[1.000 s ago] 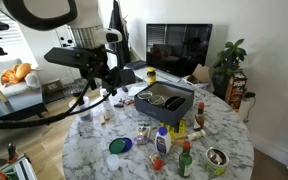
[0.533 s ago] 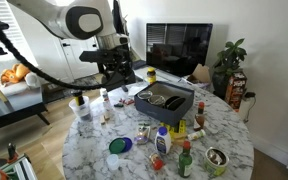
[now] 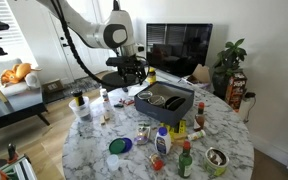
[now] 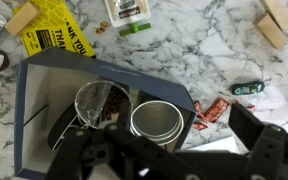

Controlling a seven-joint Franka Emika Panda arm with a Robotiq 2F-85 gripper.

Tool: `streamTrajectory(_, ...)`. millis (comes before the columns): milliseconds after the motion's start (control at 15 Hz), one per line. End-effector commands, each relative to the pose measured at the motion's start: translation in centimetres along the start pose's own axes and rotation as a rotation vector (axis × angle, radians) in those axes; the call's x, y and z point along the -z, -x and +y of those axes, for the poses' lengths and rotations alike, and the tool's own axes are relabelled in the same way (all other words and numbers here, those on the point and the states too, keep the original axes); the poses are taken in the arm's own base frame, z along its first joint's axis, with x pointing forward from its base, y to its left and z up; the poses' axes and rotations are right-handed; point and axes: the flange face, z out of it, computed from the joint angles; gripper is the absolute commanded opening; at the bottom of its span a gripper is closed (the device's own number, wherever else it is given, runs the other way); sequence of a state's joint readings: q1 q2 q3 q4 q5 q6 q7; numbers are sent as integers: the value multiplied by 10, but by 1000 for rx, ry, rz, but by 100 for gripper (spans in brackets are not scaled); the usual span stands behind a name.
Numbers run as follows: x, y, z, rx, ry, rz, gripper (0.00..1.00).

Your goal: Remove both the metallic and clear cup from the shoe box at the same time and put them on the table, pick up the clear cup and put it in the metallic cup

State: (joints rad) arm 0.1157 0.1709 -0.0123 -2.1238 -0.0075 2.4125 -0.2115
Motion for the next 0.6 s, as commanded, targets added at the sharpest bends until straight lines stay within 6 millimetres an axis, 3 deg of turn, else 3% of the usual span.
streamTrajectory(0, -1, -2, 1, 0, 0, -1, 100)
streamTrajectory(200, -12, -10, 10, -47, 8, 24, 100)
streamTrajectory(533, -57, -32, 14, -37, 20, 82, 100)
